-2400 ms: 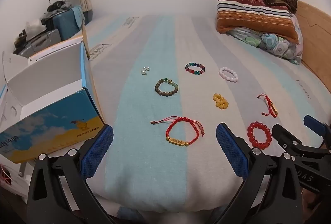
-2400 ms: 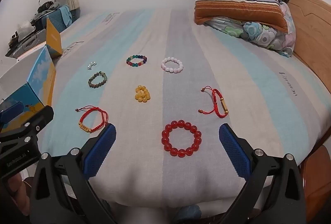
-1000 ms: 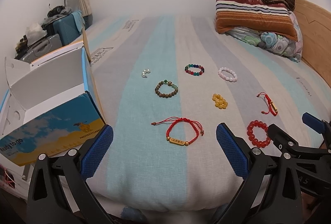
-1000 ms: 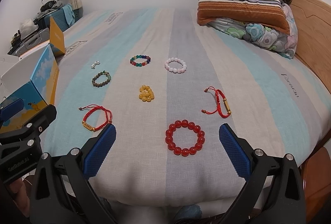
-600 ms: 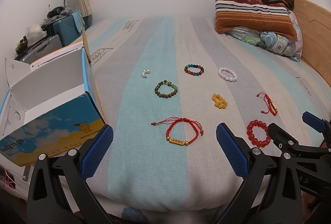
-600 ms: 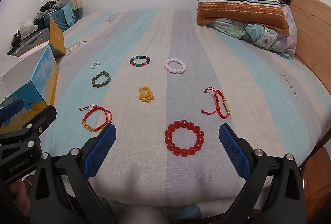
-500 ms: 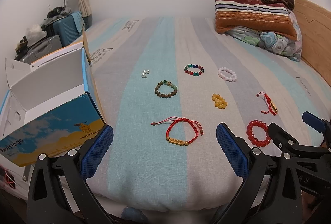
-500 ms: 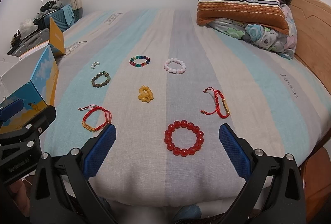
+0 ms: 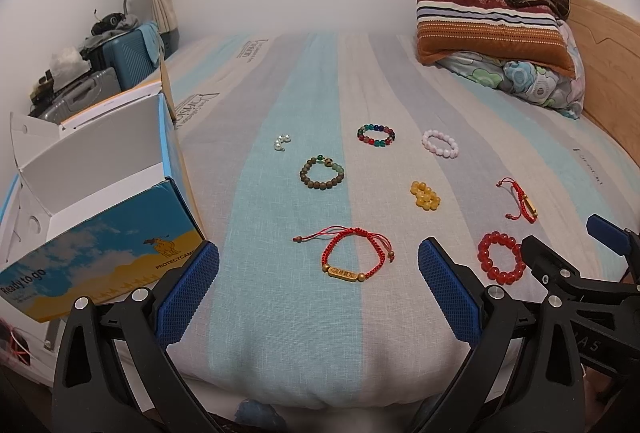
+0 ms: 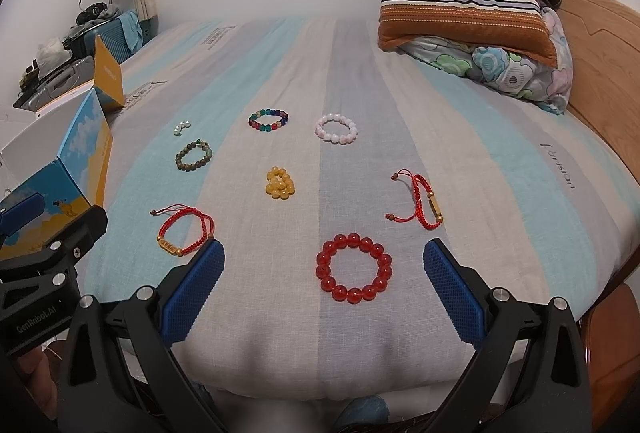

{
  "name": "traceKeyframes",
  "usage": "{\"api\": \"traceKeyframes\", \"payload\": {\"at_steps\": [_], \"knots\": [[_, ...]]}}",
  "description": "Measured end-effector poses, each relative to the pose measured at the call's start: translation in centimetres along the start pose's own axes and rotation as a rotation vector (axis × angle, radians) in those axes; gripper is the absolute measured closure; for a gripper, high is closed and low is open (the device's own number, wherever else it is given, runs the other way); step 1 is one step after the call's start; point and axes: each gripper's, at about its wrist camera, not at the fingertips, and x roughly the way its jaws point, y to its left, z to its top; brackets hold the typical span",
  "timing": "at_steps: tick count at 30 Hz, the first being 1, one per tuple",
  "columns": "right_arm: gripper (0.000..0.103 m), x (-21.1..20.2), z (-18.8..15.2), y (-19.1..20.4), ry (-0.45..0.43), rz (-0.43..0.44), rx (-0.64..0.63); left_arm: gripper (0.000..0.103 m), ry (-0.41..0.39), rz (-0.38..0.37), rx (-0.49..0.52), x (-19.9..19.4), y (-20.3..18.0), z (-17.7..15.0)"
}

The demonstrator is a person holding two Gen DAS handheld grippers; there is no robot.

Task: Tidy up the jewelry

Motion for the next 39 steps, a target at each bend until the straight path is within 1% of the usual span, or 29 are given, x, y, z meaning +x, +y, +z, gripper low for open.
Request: {"api": "traceKeyframes", "payload": {"at_steps": [13,23,27,31,39], "knots": [[0.007,-0.1,0.0,0.0,-0.002,0.0,-0.002,0.006,-0.002,0.001,0.0,0.1,0.0,-0.1],[0.007,0.3,0.2,0.0,0.015,0.004,0.0,0.006,0.002,0.006,0.007,0.6,0.0,-0.1],[0.007,1.9,0.2,-0.5,0.048,-0.003,0.013,0.006,0.033,0.008,-0.005,2.1,0.3,0.0],[0.007,3.7,0.1,-1.1,0.08,-0.012,0.023,0.006,0.057,0.003,0.012,3.8,-0.3,-0.1],[0.007,8.2,-0.5,-2.3,0.171,-0.027,0.037,0.006,0.123,-0.021,0.028,8.5,-1.2,-0.5]]}}
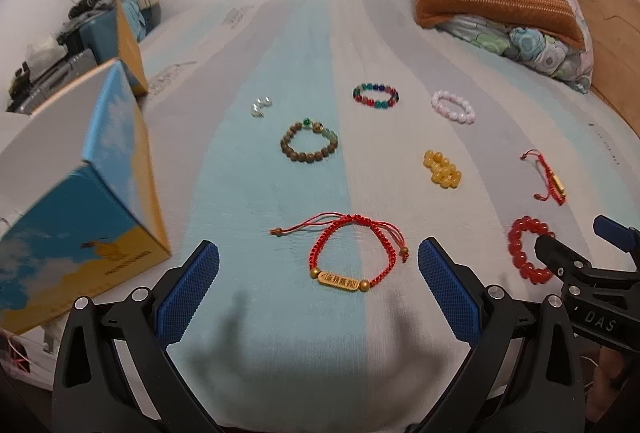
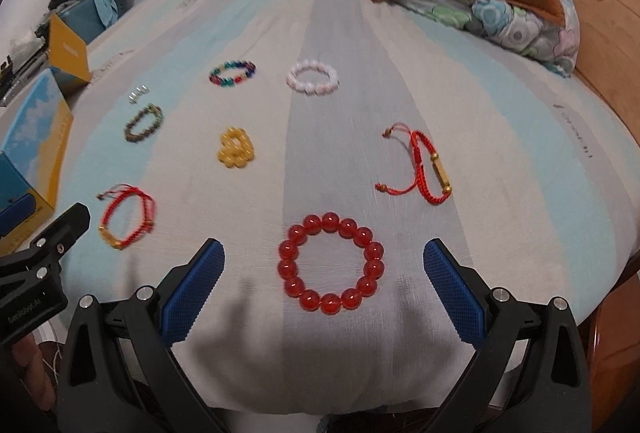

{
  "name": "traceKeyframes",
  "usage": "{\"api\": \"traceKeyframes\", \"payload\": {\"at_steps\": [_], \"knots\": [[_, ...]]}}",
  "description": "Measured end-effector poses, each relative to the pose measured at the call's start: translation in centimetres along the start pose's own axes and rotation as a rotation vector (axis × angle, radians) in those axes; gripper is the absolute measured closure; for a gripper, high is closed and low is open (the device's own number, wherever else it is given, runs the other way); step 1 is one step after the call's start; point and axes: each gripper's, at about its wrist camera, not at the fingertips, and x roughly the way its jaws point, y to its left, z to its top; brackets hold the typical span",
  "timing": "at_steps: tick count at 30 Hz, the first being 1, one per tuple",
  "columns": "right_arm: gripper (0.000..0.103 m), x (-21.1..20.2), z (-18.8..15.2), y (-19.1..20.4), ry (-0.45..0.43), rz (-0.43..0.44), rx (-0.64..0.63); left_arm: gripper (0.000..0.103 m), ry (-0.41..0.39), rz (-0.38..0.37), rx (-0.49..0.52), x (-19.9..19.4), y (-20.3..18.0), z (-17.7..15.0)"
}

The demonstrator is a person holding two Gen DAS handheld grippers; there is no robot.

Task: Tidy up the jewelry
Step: 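Grasp the red bead bracelet with the right tool while the left tool grasps the red braided bracelet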

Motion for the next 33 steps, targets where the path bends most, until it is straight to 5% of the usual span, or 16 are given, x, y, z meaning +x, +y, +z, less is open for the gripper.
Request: {"api": "traceKeyframes", "payload": {"at_steps": [17,21,28,33], "knots": [[0.007,5.6,-0.7,-0.7,0.111,-0.005,0.014,0.006,0.096,-0.058,-0.025,6.9,-0.6,-0.6],[0.015,5.9,-0.8,-0.7,0.119,0.015,0.03,0.007,0.096,-0.077,-0.011,7.2,-1.0,-0.7],[0.035,5.6,-0.7,-0.5,0.114,0.021,0.017,0.024,0.111,-0.104,-0.003,7.0,-1.2,-0.9],[0.052,5.3,-0.7,-0.5,0.109,0.013,0.014,0.047,0.119,-0.11,0.002,6.5,-1.1,-0.9]]}}
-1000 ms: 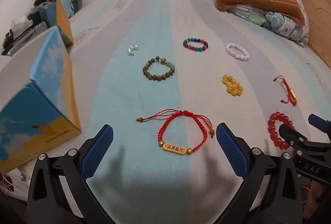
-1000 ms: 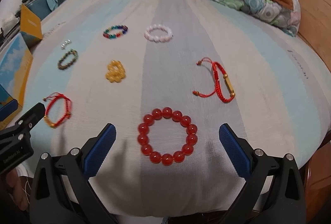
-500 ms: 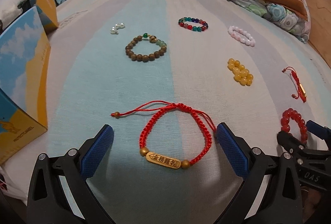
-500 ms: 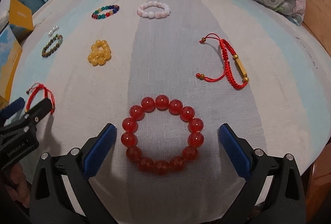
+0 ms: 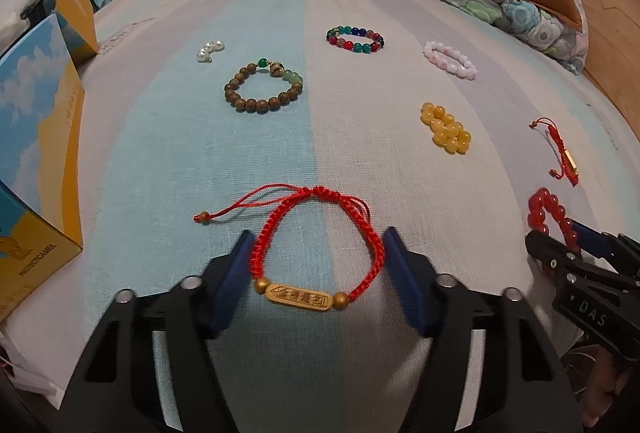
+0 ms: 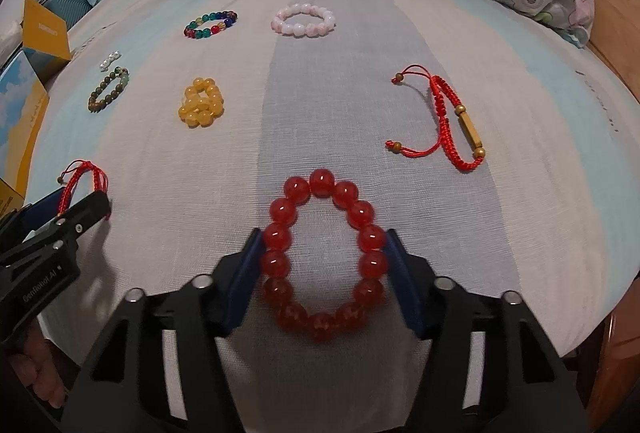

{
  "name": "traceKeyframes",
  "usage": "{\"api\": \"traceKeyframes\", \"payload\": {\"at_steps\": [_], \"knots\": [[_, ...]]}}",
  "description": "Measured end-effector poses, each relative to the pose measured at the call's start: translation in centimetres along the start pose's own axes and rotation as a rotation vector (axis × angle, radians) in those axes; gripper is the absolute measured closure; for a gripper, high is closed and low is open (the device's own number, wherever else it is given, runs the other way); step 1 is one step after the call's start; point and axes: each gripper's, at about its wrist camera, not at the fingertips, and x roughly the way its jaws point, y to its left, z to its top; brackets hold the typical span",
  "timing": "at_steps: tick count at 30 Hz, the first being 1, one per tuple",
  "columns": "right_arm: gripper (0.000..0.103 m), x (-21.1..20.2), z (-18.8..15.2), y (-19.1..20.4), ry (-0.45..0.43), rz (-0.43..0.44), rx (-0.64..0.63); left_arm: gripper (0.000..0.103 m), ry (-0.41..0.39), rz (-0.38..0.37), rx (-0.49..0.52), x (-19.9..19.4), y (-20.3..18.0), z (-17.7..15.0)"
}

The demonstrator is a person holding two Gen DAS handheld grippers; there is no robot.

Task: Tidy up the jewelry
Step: 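Grasp the red bead bracelet with the right tool while the left tool grasps the red braided bracelet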

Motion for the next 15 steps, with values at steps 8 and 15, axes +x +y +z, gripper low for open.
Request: {"api": "traceKeyframes", "payload": {"at_steps": [8,15], "knots": [[0.076,-0.3,-0.1,0.1,-0.015,-0.014,-0.01,0.079,0.012,-0.002,0.031,-0.5,-0.3,-0.1],[0.077,-1.0,0.0,-0.2,-0.04,0.019,0.011,0.097,-0.016,-0.039,0.03,-1.3,-0.3,0.0]]}}
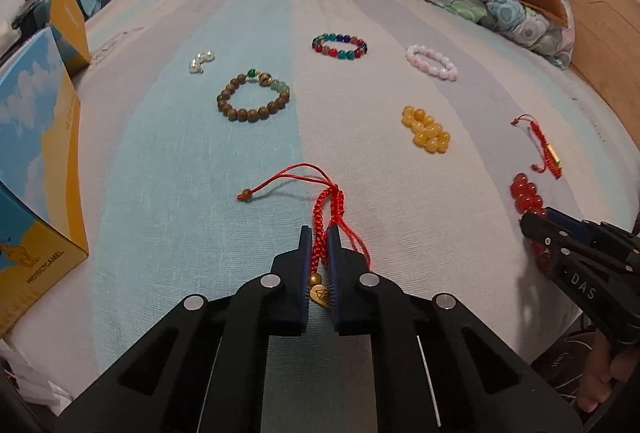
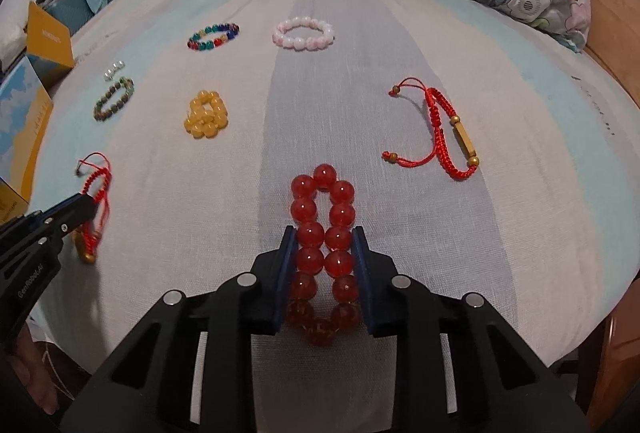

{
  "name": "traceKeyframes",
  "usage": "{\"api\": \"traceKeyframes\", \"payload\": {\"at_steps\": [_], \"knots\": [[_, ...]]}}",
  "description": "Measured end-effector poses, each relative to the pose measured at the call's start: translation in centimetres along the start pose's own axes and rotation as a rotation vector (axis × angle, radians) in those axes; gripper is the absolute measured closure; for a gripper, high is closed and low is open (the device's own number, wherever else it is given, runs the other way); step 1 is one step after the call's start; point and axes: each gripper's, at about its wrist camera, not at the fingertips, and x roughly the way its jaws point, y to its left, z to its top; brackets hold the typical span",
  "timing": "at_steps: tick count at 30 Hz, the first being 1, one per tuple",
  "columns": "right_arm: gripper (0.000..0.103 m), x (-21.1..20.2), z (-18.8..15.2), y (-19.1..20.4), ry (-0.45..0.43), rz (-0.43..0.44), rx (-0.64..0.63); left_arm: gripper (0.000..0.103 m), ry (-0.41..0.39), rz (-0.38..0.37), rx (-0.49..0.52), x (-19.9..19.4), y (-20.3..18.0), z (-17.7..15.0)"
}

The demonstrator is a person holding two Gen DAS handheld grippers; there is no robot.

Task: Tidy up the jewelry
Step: 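Grasp the red bead bracelet with the right tool while the left tool grasps the red braided bracelet, then carry both bracelets in the two tools over to the white cardboard box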

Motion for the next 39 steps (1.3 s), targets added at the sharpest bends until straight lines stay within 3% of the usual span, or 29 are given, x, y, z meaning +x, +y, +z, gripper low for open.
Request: {"api": "traceKeyframes", "payload": {"at_steps": [3,4,39], "knots": [[0.079,-0.5,0.1,-0.1,-0.015,0.014,0.005,0.099,-0.002,-0.009,0.005,-0.1,-0.3,0.1],[0.09,-0.7,0.2,-0.1,-0.023,0.008,0.003,0.099,-0.003,-0.011,0.005,-0.2,-0.3,0.1],[0.091,-5.6,1.6,0.6,-0.115,0.103,0.013,0.1,-0.057,-0.018,-0.012,-4.3,0.2,1.5]]}}
